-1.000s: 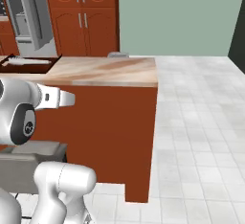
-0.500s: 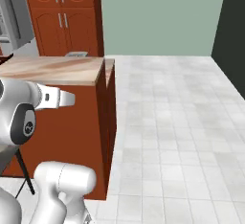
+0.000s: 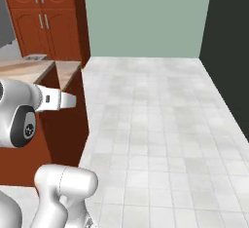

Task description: Gather the sweet potato and avocado from the fridge and place them on a tray on the dining counter. Then gather the steak and fish from the fridge and place them on the other tray.

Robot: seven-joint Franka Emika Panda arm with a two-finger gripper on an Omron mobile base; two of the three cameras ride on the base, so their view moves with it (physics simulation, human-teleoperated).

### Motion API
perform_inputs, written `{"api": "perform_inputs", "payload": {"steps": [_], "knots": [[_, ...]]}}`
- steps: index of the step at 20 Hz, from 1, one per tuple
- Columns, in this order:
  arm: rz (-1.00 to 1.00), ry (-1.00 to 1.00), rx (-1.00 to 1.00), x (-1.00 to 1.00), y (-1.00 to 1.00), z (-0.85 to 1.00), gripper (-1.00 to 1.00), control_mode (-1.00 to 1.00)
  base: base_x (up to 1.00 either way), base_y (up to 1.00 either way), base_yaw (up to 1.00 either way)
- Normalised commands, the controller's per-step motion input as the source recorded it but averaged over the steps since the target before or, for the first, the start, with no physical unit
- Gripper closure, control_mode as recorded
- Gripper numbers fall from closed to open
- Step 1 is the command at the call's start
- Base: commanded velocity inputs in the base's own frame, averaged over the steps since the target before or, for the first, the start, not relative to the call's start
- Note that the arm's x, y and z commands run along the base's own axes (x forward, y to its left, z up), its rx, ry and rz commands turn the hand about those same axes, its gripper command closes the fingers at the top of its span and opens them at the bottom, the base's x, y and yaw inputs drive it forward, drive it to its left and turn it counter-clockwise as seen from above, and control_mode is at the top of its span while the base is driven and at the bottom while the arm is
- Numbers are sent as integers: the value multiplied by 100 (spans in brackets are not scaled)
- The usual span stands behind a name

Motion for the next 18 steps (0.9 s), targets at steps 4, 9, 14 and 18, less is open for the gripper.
{"api": "perform_inputs", "payload": {"steps": [4,9,14,18], "knots": [[0,0,0,0,0,0,-100,100,86,-100,7],[0,0,0,0,0,0,-100,100,100,-83,17],[0,0,0,0,0,0,-100,100,100,-46,28],[0,0,0,0,0,0,-100,100,100,-32,35]]}}
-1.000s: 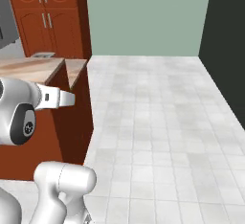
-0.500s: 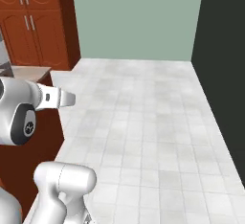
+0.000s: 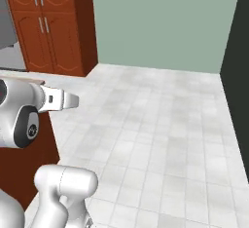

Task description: Gather the sweet potato and avocado from the fridge and place them on a tray on the dining counter. Then gather the steak and fish from the fridge and place them on the other tray.

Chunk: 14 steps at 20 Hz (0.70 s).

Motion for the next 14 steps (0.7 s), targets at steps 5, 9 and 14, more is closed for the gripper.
{"api": "perform_inputs", "payload": {"steps": [5,9,14], "knots": [[0,0,0,0,0,0,-100,100,100,-36,37],[0,0,0,0,0,0,-100,100,100,-43,37],[0,0,0,0,0,0,-100,100,100,-46,36]]}}
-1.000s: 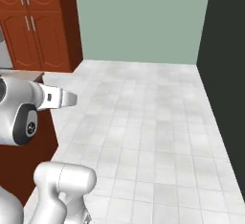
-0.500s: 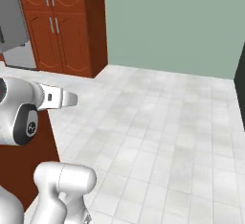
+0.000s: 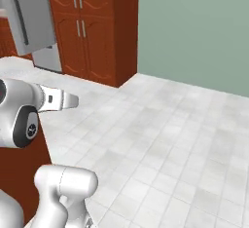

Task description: Gather the sweet potato and avocado from the fridge and place them on a tray on the dining counter. Then gather the steak and fish from the fridge and place them on the other tray.

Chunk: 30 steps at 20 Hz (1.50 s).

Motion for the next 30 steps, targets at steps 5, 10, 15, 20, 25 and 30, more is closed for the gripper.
{"api": "perform_inputs", "payload": {"steps": [5,10,15,20,25,30], "knots": [[0,0,0,0,0,0,-100,100,100,-48,36],[0,0,0,0,0,0,-100,100,100,-49,35],[0,0,0,0,0,0,-100,100,100,-46,37],[0,0,0,0,0,0,-100,100,100,-45,37],[0,0,0,0,0,0,-100,100,100,-41,37],[0,0,0,0,0,0,-100,100,100,-18,43]]}}
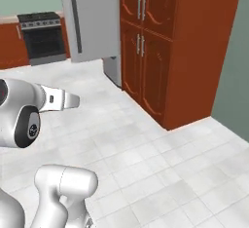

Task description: Gather the sweet potato and avocado from the fridge and place them on a tray on the dining counter. Then gather the steak and fish from the fridge and place them on the other tray.

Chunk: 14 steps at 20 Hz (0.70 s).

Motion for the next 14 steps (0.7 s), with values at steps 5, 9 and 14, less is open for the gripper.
{"api": "perform_inputs", "payload": {"steps": [5,9,14], "knots": [[0,0,0,0,0,0,-100,100,100,-15,42],[0,0,0,0,0,0,-100,100,100,-12,41],[0,0,0,0,0,0,-100,100,100,-8,39]]}}
